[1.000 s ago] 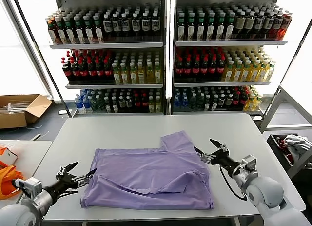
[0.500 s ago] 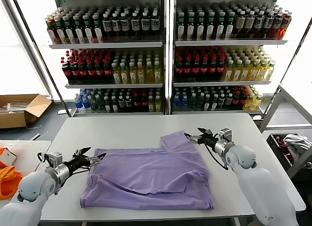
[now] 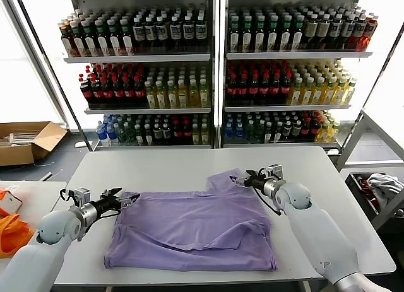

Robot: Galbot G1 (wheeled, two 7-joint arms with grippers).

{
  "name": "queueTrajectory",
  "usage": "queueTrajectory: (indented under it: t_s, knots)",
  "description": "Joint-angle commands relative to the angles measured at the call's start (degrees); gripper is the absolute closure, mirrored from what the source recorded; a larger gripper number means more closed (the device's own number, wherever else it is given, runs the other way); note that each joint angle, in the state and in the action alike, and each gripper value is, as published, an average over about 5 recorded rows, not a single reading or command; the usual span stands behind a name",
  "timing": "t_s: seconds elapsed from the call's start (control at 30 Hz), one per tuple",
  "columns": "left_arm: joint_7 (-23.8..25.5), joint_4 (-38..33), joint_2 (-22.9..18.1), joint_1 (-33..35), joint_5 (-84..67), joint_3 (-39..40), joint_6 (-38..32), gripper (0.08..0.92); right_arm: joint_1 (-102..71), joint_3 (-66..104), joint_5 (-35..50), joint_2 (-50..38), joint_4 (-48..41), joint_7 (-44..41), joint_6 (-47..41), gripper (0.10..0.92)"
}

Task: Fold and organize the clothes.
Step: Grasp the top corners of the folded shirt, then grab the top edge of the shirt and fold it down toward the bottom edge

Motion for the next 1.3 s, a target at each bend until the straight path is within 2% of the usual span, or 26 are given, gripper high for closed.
queueTrajectory:
  t_s: [0.03,0.43,0.7,0.83,1.13,1.3]
  knots:
    - [2.24,3.4,0.38,-1.92,2.23,1.66,0.17,0.293,1.86,-1.59,1.75,1.45,-2.99,1.06,-1.12,0.345]
    - [4.84,0.86,1.17,0.75,3.02,0.09,-1.0,0.639,0.5,-1.32,6.46,1.13,2.45,1.79,-1.0,0.691]
    - [5.17,-2.22,2.64,2.03,2.97,-2.15,-1.25,0.864,-3.42,2.52,18.27,-1.52,13.07,5.09,-3.05,0.905]
    - [5.23,-5.2,3.23,3.48,2.75,-3.89,-1.3,0.909,-6.66,4.83,21.88,-4.17,19.14,5.64,-3.58,0.92]
    - [5.19,-15.38,3.76,10.54,1.64,-9.88,-2.27,0.913,-17.22,9.34,26.21,-11.99,33.79,7.35,-3.67,0.92]
    - [4.97,-21.89,3.79,16.79,3.17,-13.79,-3.28,0.913,-27.16,13.02,26.51,-15.45,41.51,7.74,-2.7,0.92]
